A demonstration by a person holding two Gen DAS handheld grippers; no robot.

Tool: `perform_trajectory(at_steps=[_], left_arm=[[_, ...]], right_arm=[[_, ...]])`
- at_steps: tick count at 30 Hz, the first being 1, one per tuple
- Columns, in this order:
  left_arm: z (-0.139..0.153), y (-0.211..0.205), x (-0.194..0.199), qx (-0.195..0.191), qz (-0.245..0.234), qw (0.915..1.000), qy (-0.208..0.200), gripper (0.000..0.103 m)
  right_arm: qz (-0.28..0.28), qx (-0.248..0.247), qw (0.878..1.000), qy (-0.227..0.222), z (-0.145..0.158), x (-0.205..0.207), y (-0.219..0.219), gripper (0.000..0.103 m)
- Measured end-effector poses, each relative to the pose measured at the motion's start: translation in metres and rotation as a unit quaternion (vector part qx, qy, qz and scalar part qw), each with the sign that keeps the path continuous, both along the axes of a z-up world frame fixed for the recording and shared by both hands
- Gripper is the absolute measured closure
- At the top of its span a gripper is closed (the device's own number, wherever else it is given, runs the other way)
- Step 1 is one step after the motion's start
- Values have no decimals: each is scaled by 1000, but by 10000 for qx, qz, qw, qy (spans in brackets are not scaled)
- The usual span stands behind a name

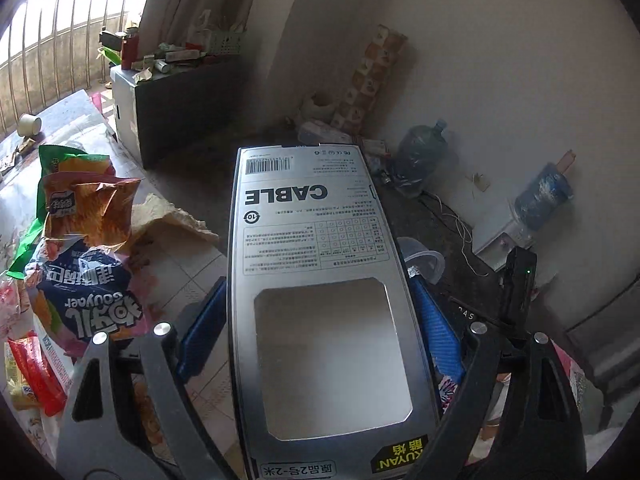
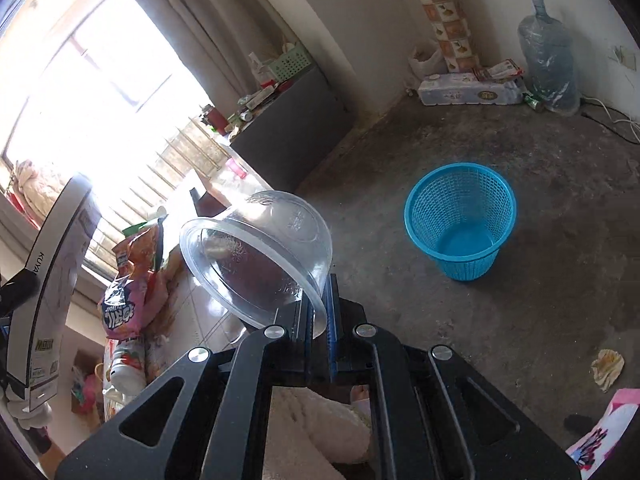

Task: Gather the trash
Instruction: 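Carry the box and cup over the blue wastebasket and open both tools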

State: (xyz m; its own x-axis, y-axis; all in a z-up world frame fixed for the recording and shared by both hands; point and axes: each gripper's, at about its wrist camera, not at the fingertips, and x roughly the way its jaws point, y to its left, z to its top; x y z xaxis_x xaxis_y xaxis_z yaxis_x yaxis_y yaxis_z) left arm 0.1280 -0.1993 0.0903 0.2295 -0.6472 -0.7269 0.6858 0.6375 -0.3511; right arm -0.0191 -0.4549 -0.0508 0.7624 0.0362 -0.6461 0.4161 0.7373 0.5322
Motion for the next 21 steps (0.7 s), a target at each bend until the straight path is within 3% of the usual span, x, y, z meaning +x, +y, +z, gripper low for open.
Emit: perform_trajectory(at_steps=[3, 7, 13, 18, 21], left_arm=[[-36, -91, 36, 322, -503, 9964, 597, 19], [-101, -196, 72, 1147, -840, 9860, 873, 19], [-195, -300, 116, 1941, -944, 9691, 1193, 19], [-248, -369, 150, 2209, -743, 9630, 1350, 17], [-268, -385, 160, 2276, -549, 9615, 1436, 17]], right_arm=[[-452, 302, 9983, 209, -30, 3, -43, 97], [-888, 897, 9905, 552, -89, 18, -97, 97], [-1320, 1675, 9708, 1099, -178, 58, -163, 97], [-1712, 2076, 9552, 1230, -231, 92, -212, 93], [-1852, 2083, 9511, 1330, -254, 105, -230, 70]])
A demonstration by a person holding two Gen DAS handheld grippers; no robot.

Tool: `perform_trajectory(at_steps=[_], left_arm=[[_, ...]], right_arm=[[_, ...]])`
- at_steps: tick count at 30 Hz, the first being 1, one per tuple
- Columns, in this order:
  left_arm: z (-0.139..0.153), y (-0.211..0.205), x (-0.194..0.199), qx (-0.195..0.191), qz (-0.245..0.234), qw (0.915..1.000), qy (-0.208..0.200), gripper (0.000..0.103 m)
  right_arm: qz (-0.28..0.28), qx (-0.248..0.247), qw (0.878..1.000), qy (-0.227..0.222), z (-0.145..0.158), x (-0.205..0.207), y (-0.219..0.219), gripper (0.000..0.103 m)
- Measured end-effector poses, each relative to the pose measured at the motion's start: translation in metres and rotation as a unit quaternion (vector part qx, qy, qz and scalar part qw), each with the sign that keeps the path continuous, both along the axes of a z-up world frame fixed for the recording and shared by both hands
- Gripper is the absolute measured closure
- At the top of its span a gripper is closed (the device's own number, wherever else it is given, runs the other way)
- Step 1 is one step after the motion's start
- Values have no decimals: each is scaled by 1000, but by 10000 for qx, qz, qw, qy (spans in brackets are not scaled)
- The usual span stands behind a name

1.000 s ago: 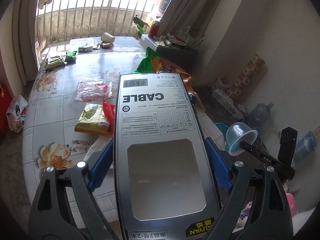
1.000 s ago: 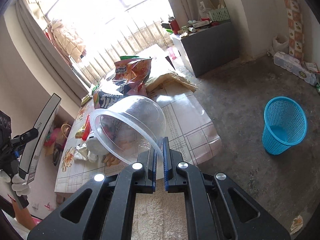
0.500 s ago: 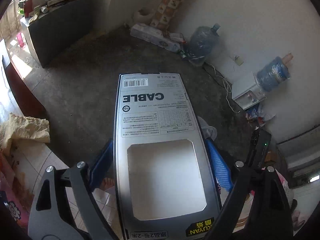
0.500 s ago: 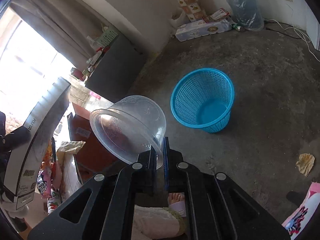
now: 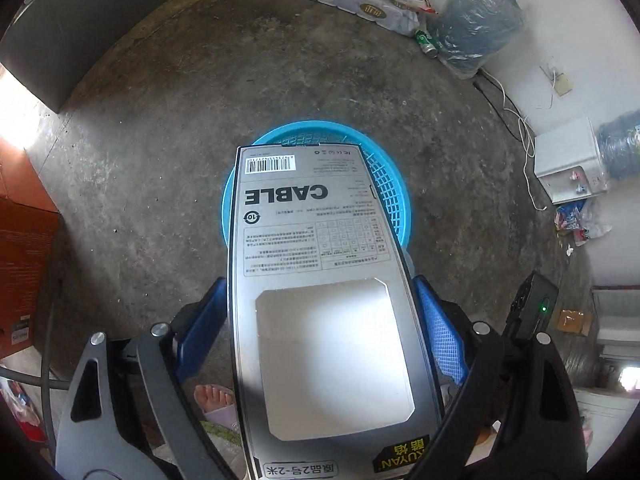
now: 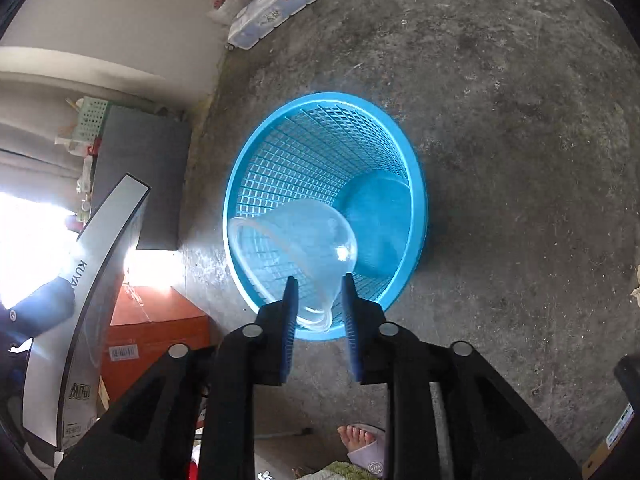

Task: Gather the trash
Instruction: 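Carry the box and cup over the blue wastebasket and open both tools, then grasp the white glove with the left tool while the right tool grasps the yellow snack wrapper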

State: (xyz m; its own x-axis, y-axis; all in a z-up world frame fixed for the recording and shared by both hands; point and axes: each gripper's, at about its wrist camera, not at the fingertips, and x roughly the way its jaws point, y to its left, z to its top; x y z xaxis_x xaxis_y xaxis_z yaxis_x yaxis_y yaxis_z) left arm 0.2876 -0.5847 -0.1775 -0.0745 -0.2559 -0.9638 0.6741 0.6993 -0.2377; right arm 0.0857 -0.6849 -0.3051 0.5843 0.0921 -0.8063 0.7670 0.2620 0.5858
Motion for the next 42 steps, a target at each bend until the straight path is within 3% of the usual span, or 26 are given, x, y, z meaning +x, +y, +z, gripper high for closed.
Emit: perform_trajectory(at_steps=[1, 4, 11, 15, 19, 23, 29, 33, 37, 42], left_arm=[[-4, -1, 1, -10, 46, 10000, 12, 17], [-8, 4, 1, -80, 90, 9998, 147, 17], [4, 7, -3, -357, 78, 9990, 257, 17], [29, 18, -15, -578, -22, 9976, 372, 17], [82, 51, -39, -1128, -306, 9931, 123, 18], [148, 119, -68, -1816, -517, 9816, -273, 18], [211, 246, -121, -2225, -285, 9706, -876, 18], [220, 336, -157, -2336, 121, 9625, -1373, 18], [219, 433, -179, -2373, 866, 9514, -1764, 18], [222, 551, -201, -2279, 1903, 9244, -2395, 18]], right_arm=[[-29, -35, 10000, 19, -5, 3, -3, 66], [-5, 25, 10000, 89, -15, 3, -5, 66], [-81, -62, 9999, -72, -2, -20, 2, 66], [-88, -248, 9994, -222, 23, -40, 9, 66], [-40, -600, 9975, -371, 58, -63, 22, 65], [94, -1090, 9922, -590, 103, -85, 48, 58], [406, -1957, 9753, -941, 173, -108, 101, 40], [748, -2693, 9539, -1090, 215, -114, 142, 26], [1103, -3298, 9298, -1203, 250, -111, 183, 16], [1761, -3440, 9062, -1718, 286, -95, 243, 14]])
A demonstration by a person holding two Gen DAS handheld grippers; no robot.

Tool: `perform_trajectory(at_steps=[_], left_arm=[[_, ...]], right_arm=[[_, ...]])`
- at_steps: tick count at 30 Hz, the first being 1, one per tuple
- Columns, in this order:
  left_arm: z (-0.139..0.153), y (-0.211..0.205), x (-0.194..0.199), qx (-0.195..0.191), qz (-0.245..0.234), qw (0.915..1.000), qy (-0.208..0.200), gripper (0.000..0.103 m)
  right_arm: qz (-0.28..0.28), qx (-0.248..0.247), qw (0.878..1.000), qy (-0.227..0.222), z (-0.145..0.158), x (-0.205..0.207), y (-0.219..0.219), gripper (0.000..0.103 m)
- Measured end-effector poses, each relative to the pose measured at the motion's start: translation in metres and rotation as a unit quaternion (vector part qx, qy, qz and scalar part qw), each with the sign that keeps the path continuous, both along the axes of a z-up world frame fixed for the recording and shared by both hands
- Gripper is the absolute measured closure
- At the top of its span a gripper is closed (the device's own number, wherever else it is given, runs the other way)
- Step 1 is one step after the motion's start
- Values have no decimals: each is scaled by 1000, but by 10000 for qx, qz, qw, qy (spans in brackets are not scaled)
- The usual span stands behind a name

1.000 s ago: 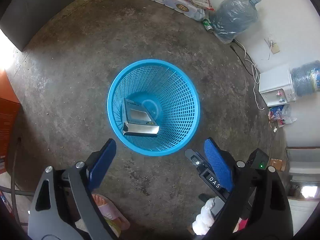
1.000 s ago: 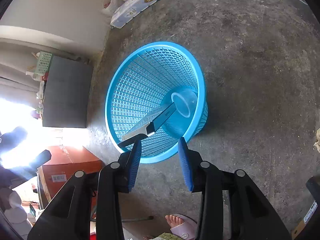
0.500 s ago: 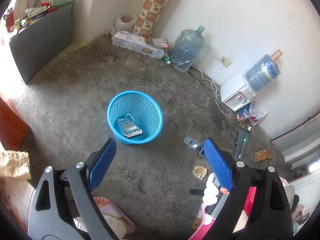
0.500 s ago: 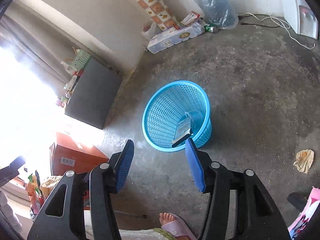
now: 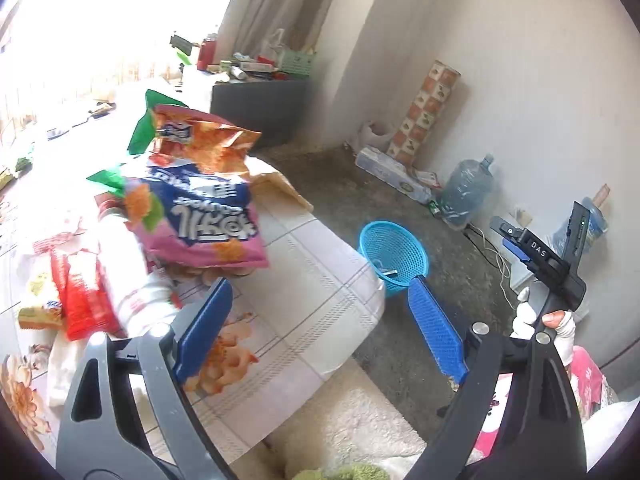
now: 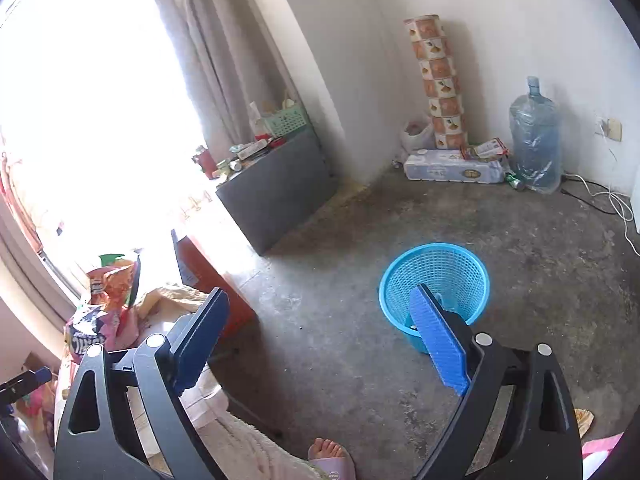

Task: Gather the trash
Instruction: 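Grasp the white glove with the left tool while the right tool grasps the yellow snack wrapper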

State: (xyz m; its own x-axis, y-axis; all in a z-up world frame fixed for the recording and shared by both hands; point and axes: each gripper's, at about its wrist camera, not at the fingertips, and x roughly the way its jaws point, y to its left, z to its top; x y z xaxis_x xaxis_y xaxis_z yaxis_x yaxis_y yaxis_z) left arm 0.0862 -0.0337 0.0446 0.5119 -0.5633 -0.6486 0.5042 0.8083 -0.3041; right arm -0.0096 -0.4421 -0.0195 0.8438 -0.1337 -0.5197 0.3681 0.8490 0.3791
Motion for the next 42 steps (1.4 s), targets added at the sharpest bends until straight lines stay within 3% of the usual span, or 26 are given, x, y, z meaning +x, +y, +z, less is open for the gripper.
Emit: perform_trajectory(at_steps=[4, 9, 14, 17, 24, 26, 33, 36, 42], left_arm=[[-7, 76, -11, 94, 821, 9966, -74, 18], [-42, 141, -9, 55, 1634, 9860, 326, 18], [-76, 163, 5, 253, 2007, 9776, 576, 18], [-92, 159, 16, 655, 2093, 9738, 600, 18], [-111, 142, 24, 1514, 1990, 9675, 373, 41], [-112, 143, 20, 1638, 1961, 9664, 278, 55], [-109, 171, 13, 1381, 2033, 9689, 293, 94], [-109, 189, 9, 1138, 2050, 9711, 457, 96], [-109, 217, -3, 840, 2077, 9728, 589, 96]], right_arm=[[976, 195, 9950, -69, 14, 22, 55, 14], [2265, 475, 9727, 177, 17, 51, 139, 14], [3365, 339, 9394, 556, 16, 70, 224, 14], [3796, 76, 9231, 608, 23, 75, 259, 14], [4494, -640, 8892, 571, 55, 97, 323, 14], [4685, -765, 8780, 615, 61, 107, 341, 14], [5257, -940, 8391, 1035, 58, 151, 409, 14], [5464, -1162, 8211, 1173, 51, 167, 439, 15], [5982, -1737, 7658, 1597, 26, 192, 505, 26]])
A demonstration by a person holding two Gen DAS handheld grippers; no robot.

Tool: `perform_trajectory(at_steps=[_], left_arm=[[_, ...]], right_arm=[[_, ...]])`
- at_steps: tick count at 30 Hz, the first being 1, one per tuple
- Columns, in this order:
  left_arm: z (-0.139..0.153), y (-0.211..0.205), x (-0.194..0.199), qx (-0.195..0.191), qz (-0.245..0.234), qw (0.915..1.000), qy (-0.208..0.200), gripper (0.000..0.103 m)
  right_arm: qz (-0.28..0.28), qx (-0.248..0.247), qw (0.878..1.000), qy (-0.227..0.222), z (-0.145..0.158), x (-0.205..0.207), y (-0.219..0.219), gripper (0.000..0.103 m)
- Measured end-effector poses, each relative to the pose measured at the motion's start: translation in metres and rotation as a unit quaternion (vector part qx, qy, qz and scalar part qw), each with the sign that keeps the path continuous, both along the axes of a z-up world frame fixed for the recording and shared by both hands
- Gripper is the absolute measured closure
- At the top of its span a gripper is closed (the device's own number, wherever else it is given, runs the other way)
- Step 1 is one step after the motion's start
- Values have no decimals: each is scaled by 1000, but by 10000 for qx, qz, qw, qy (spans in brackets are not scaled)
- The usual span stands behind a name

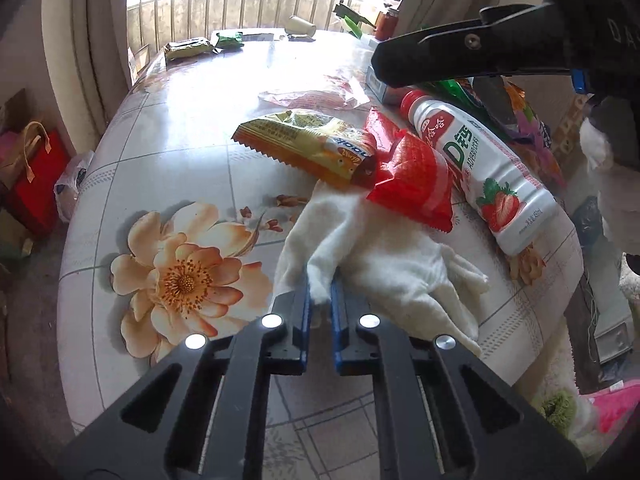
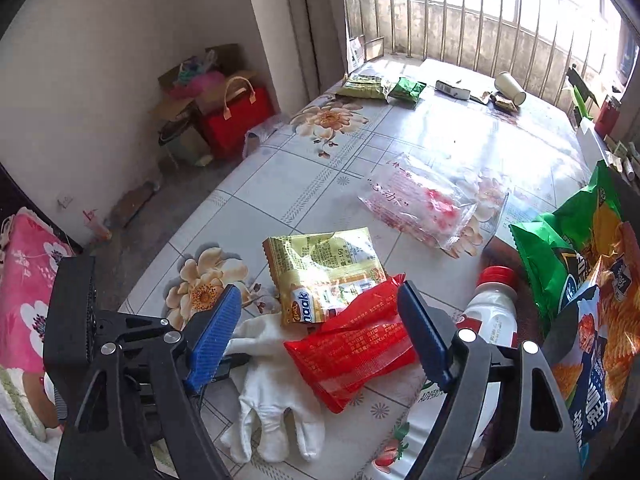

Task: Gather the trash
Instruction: 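Grasp the white glove with the left tool while the right tool grasps the yellow snack wrapper, then carry glove and wrapper to the blue wastebasket and open both tools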

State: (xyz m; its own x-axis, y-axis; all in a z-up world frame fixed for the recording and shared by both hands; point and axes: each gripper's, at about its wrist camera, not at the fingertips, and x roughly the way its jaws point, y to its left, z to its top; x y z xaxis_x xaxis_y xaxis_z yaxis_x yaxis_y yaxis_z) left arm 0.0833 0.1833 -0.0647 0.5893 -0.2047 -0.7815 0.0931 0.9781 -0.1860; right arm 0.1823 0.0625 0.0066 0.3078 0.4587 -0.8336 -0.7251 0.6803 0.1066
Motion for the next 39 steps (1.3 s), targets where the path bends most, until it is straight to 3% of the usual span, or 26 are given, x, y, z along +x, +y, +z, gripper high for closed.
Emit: perform_trajectory(at_steps=[6, 9, 12, 13, 17, 18, 23, 27, 39], left_arm=[[-2, 11, -6, -181, 82, 9998, -16, 96], [-3, 11, -4, -216, 83, 9997, -25, 96], [-4, 13, -5, -236, 78, 9997, -42, 96], [-4, 13, -5, -247, 79, 9997, -45, 96], [-5, 16, -7, -284, 84, 9995, -74, 96], [-5, 17, -8, -288, 95, 9995, -86, 96], [3, 26, -12, -452, 287, 9983, -212, 96], [15, 37, -14, -898, 410, 9948, -250, 97], [84, 36, -30, -1103, 495, 9849, -1236, 97]], right_arm=[[583, -816, 9949, 146, -36, 8, 56, 28], [685, -1188, 9905, 72, -51, 9, 70, 35], [648, -1400, 9880, 0, -61, 11, 75, 52], [604, -1408, 9882, 21, -62, 13, 75, 63], [361, -1009, 9941, 151, -52, 19, 64, 88], [269, -841, 9959, 177, -46, 21, 59, 89], [-275, 277, 9987, 331, -10, 32, 22, 92], [-593, 991, 9926, 383, 15, 34, -11, 92], [-926, 2058, 9742, -80, 78, 4, -88, 92]])
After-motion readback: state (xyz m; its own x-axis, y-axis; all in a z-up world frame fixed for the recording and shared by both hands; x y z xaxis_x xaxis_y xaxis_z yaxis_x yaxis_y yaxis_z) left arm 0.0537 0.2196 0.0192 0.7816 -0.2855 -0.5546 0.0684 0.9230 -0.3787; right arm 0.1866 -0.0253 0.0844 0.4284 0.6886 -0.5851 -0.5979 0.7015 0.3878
